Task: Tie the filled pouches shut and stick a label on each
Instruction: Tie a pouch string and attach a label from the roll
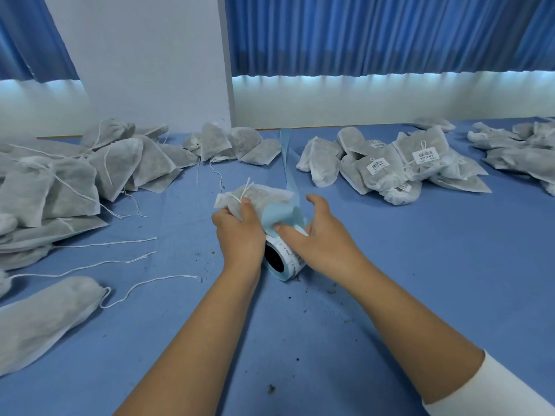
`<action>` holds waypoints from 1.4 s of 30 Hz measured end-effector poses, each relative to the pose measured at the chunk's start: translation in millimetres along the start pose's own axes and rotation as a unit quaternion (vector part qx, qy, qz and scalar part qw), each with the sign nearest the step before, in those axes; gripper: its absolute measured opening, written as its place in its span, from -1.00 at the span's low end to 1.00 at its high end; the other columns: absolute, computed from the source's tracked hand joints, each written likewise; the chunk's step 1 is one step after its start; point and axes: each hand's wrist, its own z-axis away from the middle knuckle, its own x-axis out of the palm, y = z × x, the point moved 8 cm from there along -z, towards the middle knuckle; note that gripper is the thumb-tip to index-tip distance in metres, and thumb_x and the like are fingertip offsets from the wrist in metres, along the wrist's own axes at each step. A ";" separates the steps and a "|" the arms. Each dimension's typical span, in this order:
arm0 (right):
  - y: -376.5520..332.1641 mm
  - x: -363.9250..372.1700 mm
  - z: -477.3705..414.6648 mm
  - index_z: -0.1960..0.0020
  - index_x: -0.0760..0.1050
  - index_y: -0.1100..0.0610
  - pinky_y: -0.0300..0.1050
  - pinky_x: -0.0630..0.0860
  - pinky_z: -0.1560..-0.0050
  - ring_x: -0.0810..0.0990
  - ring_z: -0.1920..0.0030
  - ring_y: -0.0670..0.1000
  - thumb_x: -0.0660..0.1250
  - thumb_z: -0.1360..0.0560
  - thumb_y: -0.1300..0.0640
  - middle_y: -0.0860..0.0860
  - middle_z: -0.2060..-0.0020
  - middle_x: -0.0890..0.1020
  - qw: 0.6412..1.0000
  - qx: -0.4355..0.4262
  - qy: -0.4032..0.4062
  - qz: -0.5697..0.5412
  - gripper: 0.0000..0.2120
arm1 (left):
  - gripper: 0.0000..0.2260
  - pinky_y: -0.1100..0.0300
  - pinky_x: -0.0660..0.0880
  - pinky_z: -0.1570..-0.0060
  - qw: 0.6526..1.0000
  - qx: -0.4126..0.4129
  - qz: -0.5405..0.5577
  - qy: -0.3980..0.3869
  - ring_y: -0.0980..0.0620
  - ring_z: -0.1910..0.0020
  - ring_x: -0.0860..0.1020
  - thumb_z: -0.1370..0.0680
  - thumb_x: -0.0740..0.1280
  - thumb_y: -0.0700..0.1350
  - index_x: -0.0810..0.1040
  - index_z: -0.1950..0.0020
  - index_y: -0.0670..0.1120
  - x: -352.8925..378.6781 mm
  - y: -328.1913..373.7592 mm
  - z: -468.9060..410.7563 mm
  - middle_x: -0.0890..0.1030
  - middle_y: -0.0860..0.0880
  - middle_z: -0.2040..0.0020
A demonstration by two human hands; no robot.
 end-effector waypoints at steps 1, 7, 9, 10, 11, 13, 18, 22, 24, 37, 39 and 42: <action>0.1 0.8 0.2 -0.52 0.05 0.00 -0.20 0.32 0.28 0.48 0.14 -0.02 0.34 -0.48 -0.20 -0.17 0.30 0.37 1.000 -0.002 0.005 0.006 -0.24 | -0.77 0.16 0.29 0.37 1.000 0.000 0.002 0.005 0.04 0.37 0.39 -0.65 0.21 0.01 0.34 -0.01 -0.16 -1.5 0.2 -0.8 0.44 -0.06 0.20; 2.7 1.1 -0.9 -0.48 0.19 -0.03 -0.17 0.37 0.17 0.49 0.10 0.00 0.36 -0.47 -0.20 -0.07 0.20 0.47 1.000 0.010 0.017 -0.016 -0.32 | -0.73 0.13 0.38 0.22 0.998 -0.047 0.016 0.025 0.00 0.21 0.48 -0.64 0.23 0.03 0.36 -0.16 -0.16 -6.0 -2.7 -1.8 0.51 -0.02 0.08; 3.7 2.7 -1.7 -0.45 0.26 -0.05 -0.20 0.41 0.15 0.55 0.04 -0.02 0.40 -0.46 -0.17 -0.01 0.04 0.57 0.998 0.014 0.013 -0.063 -0.36 | -0.72 0.14 0.37 0.23 0.997 -0.063 0.026 0.031 -0.02 0.19 0.47 -0.62 0.21 -0.03 0.42 -0.21 -0.20 -12.4 -1.5 -5.4 0.51 -0.04 0.04; 5.5 2.7 -2.9 -0.44 0.28 -0.06 -0.18 0.46 0.09 0.58 -0.01 -0.03 0.41 -0.46 -0.15 0.00 -0.04 0.60 0.996 0.019 0.014 -0.091 -0.38 | -0.73 0.13 0.38 0.20 0.997 -0.073 0.022 0.025 -0.03 0.16 0.46 -0.61 0.17 -0.06 0.46 -0.20 -0.19 -15.4 -1.0 -7.8 0.52 -0.06 0.03; 8.1 2.2 -4.6 -0.42 0.31 -0.06 -0.13 0.51 0.00 0.60 -0.06 -0.02 0.42 -0.46 -0.13 0.01 -0.10 0.61 0.992 0.026 0.019 -0.122 -0.40 | -0.76 0.12 0.38 0.16 0.996 -0.086 0.012 0.012 -0.05 0.13 0.47 -0.60 0.14 -0.08 0.49 -0.15 -0.16 -16.9 -0.9 -10.8 0.53 -0.06 0.02; 13.6 -1.8 -8.0 -0.37 0.35 -0.07 -0.05 0.57 -0.08 0.64 -0.05 -0.01 0.44 -0.47 -0.08 0.01 -0.10 0.64 0.982 0.035 0.045 -0.180 -0.47 | -0.81 0.10 0.41 0.10 0.993 -0.113 0.002 -0.017 -0.06 0.08 0.50 -0.58 0.09 -0.13 0.50 0.02 -0.06 -18.2 -0.9 -13.1 0.56 -0.05 0.02; 25.9 -17.3 -18.8 -0.43 0.25 -0.16 -0.50 0.39 0.45 0.58 0.34 -0.36 0.42 -0.50 -0.04 -0.35 0.47 0.59 0.962 0.041 0.117 -0.244 -0.42 | -0.68 -0.04 0.48 -0.08 0.984 -0.092 -0.101 -0.111 -0.21 -0.11 0.58 -0.63 0.14 0.01 0.58 -0.11 -0.17 -10.0 7.6 -7.8 0.62 -0.22 -0.08; 32.2 -11.0 -26.1 -0.47 0.21 -0.13 -0.48 0.43 0.33 0.59 0.25 -0.36 0.44 -0.48 -0.09 -0.16 0.36 0.63 0.963 0.036 0.107 -0.243 -0.35 | -0.51 0.26 0.50 0.23 0.941 -0.050 -0.166 -0.290 0.18 0.19 0.68 -0.35 0.37 0.45 0.66 0.10 0.04 12.2 13.9 17.2 0.72 0.09 0.21; 32.5 -5.8 -27.9 -0.49 0.22 -0.10 -0.30 0.52 0.06 0.61 0.02 -0.23 0.39 -0.49 -0.16 -0.13 0.02 0.63 0.959 0.051 0.080 -0.265 -0.35 | -0.65 0.38 0.50 0.35 0.928 -0.049 -0.154 -0.335 0.25 0.26 0.66 -0.33 0.53 0.28 0.69 0.08 0.05 18.9 9.2 22.6 0.72 0.14 0.20; 22.2 -5.4 -38.8 -0.39 0.27 0.11 -0.10 0.42 -0.08 0.51 -0.12 0.07 0.37 -0.48 0.13 0.04 -0.08 0.52 0.991 -0.039 0.048 0.115 -0.47 | -0.90 0.30 0.49 0.30 0.990 -0.032 -0.009 -0.134 0.22 0.25 0.66 -0.46 0.48 -0.03 0.62 0.07 0.03 9.0 -7.8 -8.8 0.70 0.11 0.22; 19.5 5.9 -54.1 -0.40 0.31 0.17 -0.01 0.40 -0.22 0.45 -0.24 0.15 0.34 -0.51 0.08 0.13 -0.19 0.50 0.979 -0.060 0.024 0.194 -0.50 | -0.91 0.32 0.48 0.32 0.992 -0.019 -0.018 -0.127 0.27 0.30 0.63 -0.46 0.48 -0.03 0.61 0.10 0.04 13.3 -8.0 -15.6 0.69 0.12 0.22; 15.7 11.7 -86.6 -0.26 0.43 0.21 0.01 0.41 -0.15 0.46 -0.21 0.21 0.28 -0.54 0.09 0.19 -0.17 0.51 0.970 -0.069 0.024 0.232 -0.66 | -0.92 0.41 0.46 0.40 0.992 -0.005 -0.012 -0.129 0.29 0.33 0.62 -0.46 0.48 -0.05 0.61 0.11 0.03 21.9 -6.9 -30.8 0.68 0.14 0.27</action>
